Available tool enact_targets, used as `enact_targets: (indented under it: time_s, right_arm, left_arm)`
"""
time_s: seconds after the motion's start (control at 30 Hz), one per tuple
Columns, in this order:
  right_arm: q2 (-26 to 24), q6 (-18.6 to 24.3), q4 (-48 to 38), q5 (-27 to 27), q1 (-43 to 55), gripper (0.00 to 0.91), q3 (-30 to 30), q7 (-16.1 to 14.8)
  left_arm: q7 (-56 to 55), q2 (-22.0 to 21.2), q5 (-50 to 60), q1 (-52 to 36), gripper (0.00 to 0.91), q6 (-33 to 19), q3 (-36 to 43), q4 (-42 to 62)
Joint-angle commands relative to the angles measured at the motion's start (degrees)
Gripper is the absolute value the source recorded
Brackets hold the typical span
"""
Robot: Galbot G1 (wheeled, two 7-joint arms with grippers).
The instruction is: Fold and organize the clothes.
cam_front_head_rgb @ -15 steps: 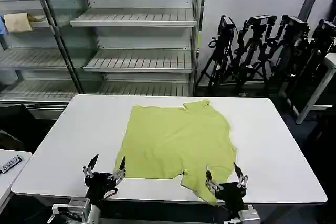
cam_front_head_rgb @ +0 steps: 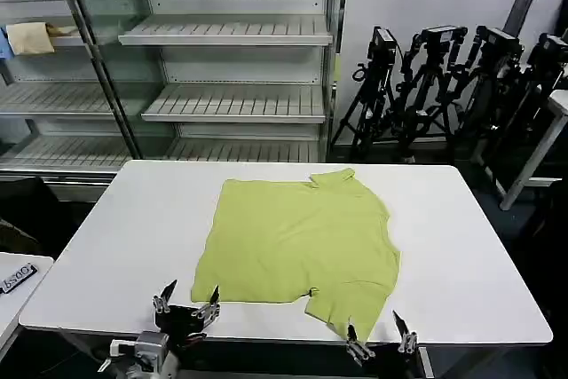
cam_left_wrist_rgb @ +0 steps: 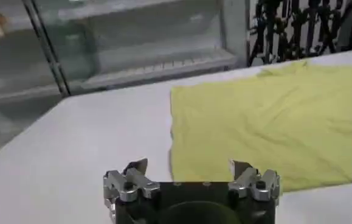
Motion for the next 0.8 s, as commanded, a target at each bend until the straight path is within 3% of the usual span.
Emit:
enact_targets:
  time_s: [0.03, 0.07, 0.13, 0.17, 0.2, 0.23, 0.27, 0.5, 0.8]
  right_arm:
    - [0.1, 0.5, -0.6, -0.4, -0.8, 0.907, -0.3, 0.2]
    - [0.1, 0.4, -0.7, -0.3, -0.7, 0.867, -0.4, 0.2]
    - [0.2, 0.4, -1.0, 0.1, -0.8, 0.766, -0.5, 0.5]
    - [0.2, 0.3, -1.2, 0.5, -0.8, 0.635, -0.5, 0.7]
    - [0.2, 0.2, -1.3, 0.9, -0.9, 0.443, -0.5, 0.8]
    - [0.2, 0.1, -1.4, 1.3, -0.9, 0.353, -0.4, 0.8]
    - [0.3, 0.1, -1.4, 1.8, -1.0, 0.181, -0.4, 0.8]
    - [0.4, 0.0, -1.6, 3.2, -1.1, 0.010, -0.5, 0.9]
    - [0.5, 0.3, -1.5, 4.1, -1.2, 0.000, -1.1, 0.6]
  left_arm:
    - [-0.4, 0.7, -2.4, -1.8, 0.574, 1.4, 0.9, 3.5]
    - [-0.4, 0.7, -2.7, -1.9, 0.423, 1.4, 1.0, 3.7]
    - [-0.6, 0.7, -3.0, -2.3, 0.222, 1.4, 1.0, 4.3]
    - [-0.8, 0.7, -3.2, -2.4, 0.071, 1.4, 1.0, 4.6]
    - [-0.9, 0.7, -3.4, -2.7, 0.020, 1.4, 1.0, 5.2]
    - [-1.0, 0.7, -3.7, -2.8, 0.020, 1.4, 1.0, 5.5]
    - [-1.1, 0.7, -3.8, -3.0, 0.020, 1.4, 1.0, 5.7]
    - [-1.2, 0.8, -4.5, -3.0, 0.030, 1.4, 1.4, 6.1]
    - [-1.1, 0.7, -5.2, -2.9, 0.020, 1.3, 1.4, 5.9]
